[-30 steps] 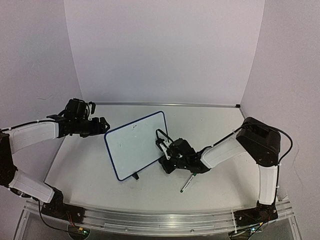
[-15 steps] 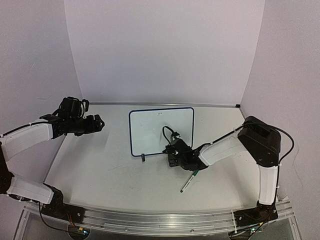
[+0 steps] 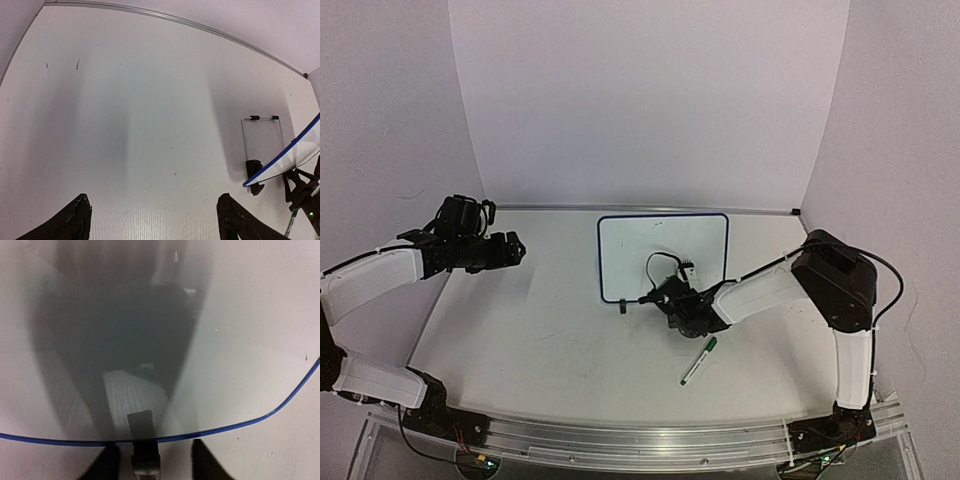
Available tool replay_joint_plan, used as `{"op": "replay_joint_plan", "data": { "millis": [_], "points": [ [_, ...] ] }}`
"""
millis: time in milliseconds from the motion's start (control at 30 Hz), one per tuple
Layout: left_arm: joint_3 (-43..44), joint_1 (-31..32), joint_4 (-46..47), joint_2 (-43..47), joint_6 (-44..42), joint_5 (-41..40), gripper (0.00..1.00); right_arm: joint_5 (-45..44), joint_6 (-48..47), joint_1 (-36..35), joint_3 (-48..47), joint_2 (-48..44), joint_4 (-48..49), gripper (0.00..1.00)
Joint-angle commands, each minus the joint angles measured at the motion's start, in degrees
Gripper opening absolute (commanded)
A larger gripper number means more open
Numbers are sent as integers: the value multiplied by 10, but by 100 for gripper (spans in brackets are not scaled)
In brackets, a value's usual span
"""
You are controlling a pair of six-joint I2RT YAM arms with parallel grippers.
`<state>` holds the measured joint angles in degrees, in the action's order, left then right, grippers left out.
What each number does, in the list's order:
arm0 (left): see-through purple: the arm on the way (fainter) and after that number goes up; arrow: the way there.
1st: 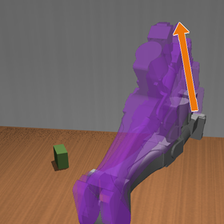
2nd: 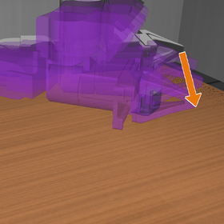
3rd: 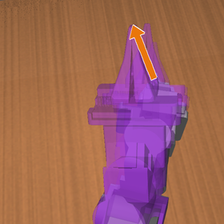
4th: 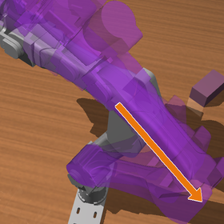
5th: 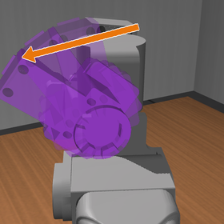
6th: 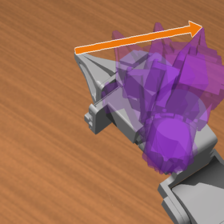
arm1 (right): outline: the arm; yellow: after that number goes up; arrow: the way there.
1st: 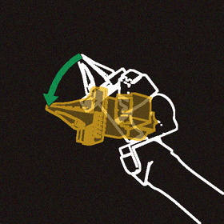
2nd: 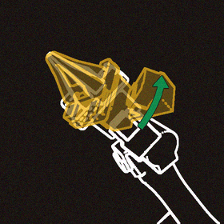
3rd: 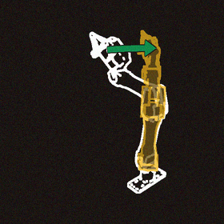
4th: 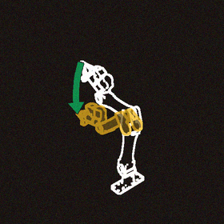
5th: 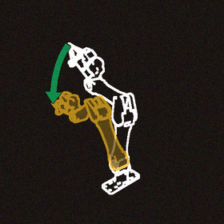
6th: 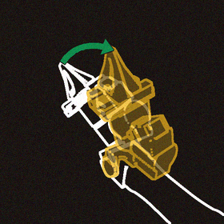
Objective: Write a sentence on the whiteboard
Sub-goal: Move the whiteboard stand to the center of the board, then pick up the whiteboard marker from the center of the board.
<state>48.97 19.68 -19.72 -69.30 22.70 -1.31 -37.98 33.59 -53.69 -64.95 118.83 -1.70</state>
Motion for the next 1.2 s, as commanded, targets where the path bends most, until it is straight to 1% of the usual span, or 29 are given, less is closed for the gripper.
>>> {"op": "replay_joint_plan", "data": {
  "millis": [0, 67, 200, 400, 533, 667, 767, 1167],
  "points": [
    [-11, -3, -11, 7, -7, -19, 86, 25, 4, 3, 7, -32, -31, 58],
    [-15, -3, -14, 11, -2, -25, 86, 45, 1, 3, 18, -54, -32, 64],
    [-29, -2, -13, 22, 5, -24, 86, 92, 13, 2, 45, -117, -60, 71],
    [-51, -1, -5, 33, 13, -13, 85, 143, 63, 3, 89, -229, -145, 75],
    [-63, -1, -1, 36, 18, -7, 85, 208, 120, 3, 118, -282, -194, 75],
    [-70, 0, 3, 40, 21, 2, 85, 268, 185, 3, 155, -307, -197, 72],
    [-72, 0, 6, 41, 22, 10, 85, 290, 214, 2, 165, -307, -196, 68],
    [-81, 0, 10, 44, 19, 44, 85, 315, 219, 3, 134, -232, -196, 53]
  ]
}}
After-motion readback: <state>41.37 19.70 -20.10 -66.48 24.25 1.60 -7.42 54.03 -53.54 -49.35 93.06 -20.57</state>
